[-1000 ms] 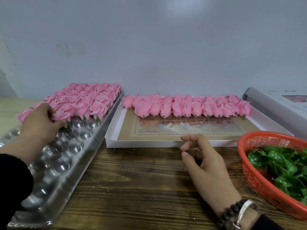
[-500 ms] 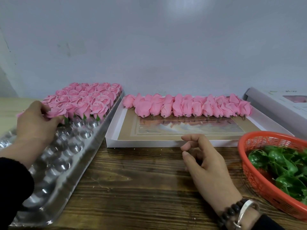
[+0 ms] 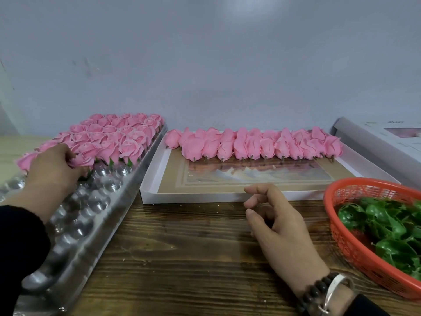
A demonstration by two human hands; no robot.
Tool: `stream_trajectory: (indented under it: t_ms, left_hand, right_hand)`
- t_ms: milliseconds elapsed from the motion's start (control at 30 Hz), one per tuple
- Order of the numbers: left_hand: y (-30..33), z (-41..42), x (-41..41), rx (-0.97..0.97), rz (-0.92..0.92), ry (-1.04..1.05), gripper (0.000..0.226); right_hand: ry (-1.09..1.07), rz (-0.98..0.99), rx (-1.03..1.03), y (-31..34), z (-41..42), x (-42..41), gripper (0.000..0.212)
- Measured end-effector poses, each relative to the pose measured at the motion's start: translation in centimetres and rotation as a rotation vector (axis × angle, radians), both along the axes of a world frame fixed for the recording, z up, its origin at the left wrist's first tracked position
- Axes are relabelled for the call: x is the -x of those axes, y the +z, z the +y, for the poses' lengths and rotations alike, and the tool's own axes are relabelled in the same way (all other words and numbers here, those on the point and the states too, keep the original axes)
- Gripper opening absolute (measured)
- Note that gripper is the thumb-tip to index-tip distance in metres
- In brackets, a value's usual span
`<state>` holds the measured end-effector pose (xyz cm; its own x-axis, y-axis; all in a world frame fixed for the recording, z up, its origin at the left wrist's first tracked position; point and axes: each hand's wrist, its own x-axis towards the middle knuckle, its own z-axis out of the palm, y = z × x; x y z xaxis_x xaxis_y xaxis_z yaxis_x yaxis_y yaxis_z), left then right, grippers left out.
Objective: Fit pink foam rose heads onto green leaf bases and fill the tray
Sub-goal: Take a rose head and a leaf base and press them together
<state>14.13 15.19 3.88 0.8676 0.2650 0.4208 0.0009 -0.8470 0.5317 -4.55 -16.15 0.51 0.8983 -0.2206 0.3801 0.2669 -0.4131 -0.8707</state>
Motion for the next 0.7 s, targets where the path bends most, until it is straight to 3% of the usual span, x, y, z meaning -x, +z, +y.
stream_trajectory:
  t_ms: [300,400,500,700]
  left_hand:
    - [-0.4,0.0,0.5,-0.104,-0.045,0.014,0.022]
    - [-0.1,0.4,0.6,-0.138,0.001,0.052,0.035]
    - [0.3,0.7,0.9,-0.052,0.053,0.047,0.052]
    - [4.2,-4.3,3.2,-0.056,-0.379,-0.098,0.025]
  right_hand:
    - [-0.01,0.032,-0.019,0.1,0.0,0.0,0.033]
    - [-0.015,0.037,-0.021,0.3,0.0,0.0,0.032]
    - [-0.01,0.042,-0.008,0.5,0.0,0.1,0.03]
    - [-0.014,0.026,-0.011,0.6,-0.1,-0.4,0.032]
